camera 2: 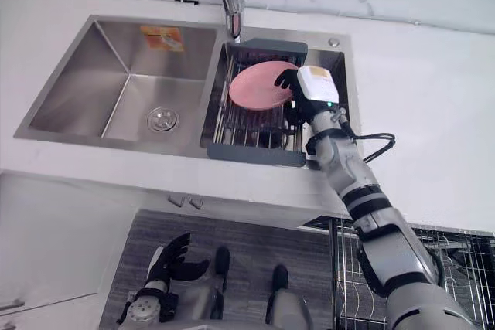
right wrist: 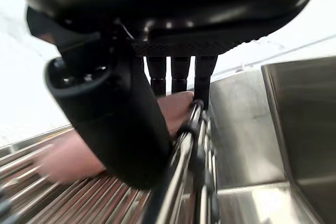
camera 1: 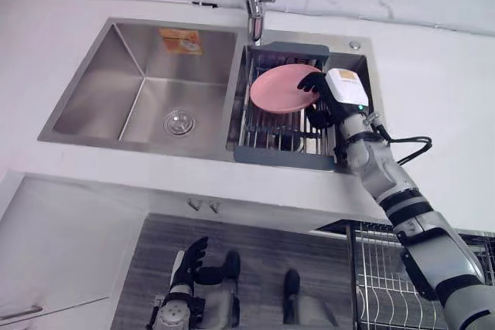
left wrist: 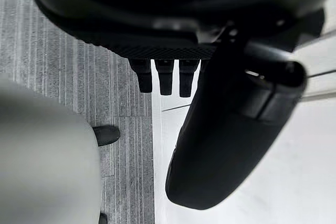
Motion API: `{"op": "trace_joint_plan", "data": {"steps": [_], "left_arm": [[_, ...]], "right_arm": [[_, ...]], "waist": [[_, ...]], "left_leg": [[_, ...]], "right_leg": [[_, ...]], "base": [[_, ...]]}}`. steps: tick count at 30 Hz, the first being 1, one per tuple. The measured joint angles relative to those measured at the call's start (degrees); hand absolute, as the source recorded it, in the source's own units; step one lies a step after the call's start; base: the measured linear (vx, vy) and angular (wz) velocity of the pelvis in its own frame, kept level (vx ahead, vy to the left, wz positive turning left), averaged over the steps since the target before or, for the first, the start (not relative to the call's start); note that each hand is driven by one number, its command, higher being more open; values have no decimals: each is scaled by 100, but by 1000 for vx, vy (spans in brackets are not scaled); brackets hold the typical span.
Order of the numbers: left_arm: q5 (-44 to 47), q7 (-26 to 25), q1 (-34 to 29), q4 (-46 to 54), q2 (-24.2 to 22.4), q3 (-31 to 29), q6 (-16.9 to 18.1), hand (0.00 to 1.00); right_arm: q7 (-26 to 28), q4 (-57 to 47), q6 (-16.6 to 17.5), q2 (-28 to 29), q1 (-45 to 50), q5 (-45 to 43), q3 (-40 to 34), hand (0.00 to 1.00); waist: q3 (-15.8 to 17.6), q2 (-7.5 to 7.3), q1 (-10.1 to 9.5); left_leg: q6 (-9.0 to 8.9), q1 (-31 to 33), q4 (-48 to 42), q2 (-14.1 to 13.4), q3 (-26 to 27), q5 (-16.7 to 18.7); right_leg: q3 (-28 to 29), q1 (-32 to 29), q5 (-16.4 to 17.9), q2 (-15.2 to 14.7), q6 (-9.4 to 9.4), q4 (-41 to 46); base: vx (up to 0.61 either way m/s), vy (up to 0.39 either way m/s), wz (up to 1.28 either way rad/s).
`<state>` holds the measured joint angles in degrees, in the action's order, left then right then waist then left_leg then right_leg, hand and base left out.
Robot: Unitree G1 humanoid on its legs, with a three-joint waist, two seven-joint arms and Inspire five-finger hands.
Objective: Walk over to the sink, pick up the cup, carry it to the dishwasher, place the cup inside the dishwasher, then close the dishwasher door
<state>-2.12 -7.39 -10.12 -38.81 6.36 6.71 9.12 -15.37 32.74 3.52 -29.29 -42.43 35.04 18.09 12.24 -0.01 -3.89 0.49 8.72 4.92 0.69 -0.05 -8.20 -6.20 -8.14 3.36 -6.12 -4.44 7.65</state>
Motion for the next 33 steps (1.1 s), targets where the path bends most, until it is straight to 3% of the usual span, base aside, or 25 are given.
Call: {"op": "trace_joint_plan", "data": {"steps": [10, 17, 23, 28, 33], "left_arm": [[17, 6, 25, 45, -25, 2, 4, 90], [-23, 24, 38, 56, -19, -19, -40, 90], [-125, 28, 27, -34, 7, -68, -101, 90], [-153, 58, 24, -322, 38, -193, -141, 90], [-233, 60, 38, -586, 37, -278, -145, 90]], "right_arm": [[-70, -391, 64, 35, 129, -224, -337, 30], [-52, -2617, 253, 47, 1240, -244, -822, 30], [-54, -4083, 516, 273, 2207, -464, -1653, 30], [-59, -4813, 591, 527, 3203, -681, -2355, 30], [-64, -5413, 660, 745, 4142, -686, -2955, 30]], "waist": [[46, -7, 31], [113, -15, 64], [84, -114, 212], [-54, -303, 501], [-172, -374, 756]], "left_leg": [[1, -62, -1, -32, -69, -21], [-15, -191, 3, -61, 79, 50], [-25, -505, 7, -96, 398, 161], [-57, -842, 10, -162, 850, 294], [-99, -1035, 9, -216, 1346, 448]], "right_leg": [[-34, 81, 1, 14, 3, 7], [95, 140, 14, 50, 16, 7], [410, 314, 15, 104, 14, -30], [858, 428, 5, 159, 12, -86], [1359, 398, -86, 260, 2, -184]], "base": [[56, -29, 3], [4, -4, -9], [7, -6, -29], [2, -5, -46], [2, -10, -57]]}}
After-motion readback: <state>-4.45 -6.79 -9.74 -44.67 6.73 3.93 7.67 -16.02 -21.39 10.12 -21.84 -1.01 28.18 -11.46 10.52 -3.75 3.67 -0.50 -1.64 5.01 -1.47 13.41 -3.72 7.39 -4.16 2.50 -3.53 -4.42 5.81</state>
